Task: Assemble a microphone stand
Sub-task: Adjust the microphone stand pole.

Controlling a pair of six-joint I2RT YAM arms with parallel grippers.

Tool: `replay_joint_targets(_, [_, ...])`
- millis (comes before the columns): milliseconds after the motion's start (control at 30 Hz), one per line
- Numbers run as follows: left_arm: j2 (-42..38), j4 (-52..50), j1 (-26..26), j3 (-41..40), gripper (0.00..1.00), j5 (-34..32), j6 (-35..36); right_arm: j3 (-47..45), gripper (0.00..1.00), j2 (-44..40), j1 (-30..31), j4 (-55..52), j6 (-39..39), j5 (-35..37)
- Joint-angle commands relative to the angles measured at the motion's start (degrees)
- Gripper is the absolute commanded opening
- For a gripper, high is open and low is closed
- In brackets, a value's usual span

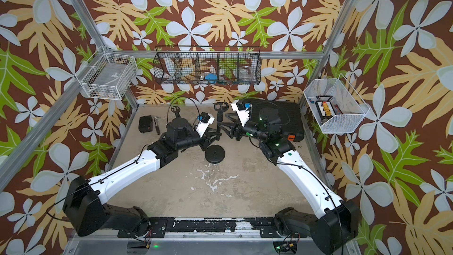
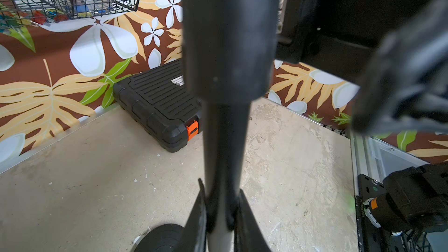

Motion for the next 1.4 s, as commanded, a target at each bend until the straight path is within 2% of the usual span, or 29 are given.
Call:
replay_joint_targets(0, [-0.38,2.44,0.05,0.04,0.04,1.86,0.31,0.05,0.60,0.29,0.14,-0.62,1.15,0.09])
replay_joint_targets(100, [-0.38,2.28,0.05,0.05,0.05,1.69,0.30,-0.04,0.58,0.61,0.39,-0.56,1.06,0.26])
replay_joint_targets(267, [-0.25,2.36,0.05,0.20,0.05,1.78,0.30,0.66,0.48,1.29,0.66,-0.91,0.88,0.26])
replay_joint_targets(967, [0.85,2.53,0.05,0.13,0.05,3.05,-0.13,2.51,0.42,1.35,1.70,0.89,1.38,3.51])
replay_joint_targets(1367, [0.94,2.51,-0.04,-0.07,0.07,3.72,-0.05,3.29,0.29,1.90,1.72,0.76,1.54,3.74])
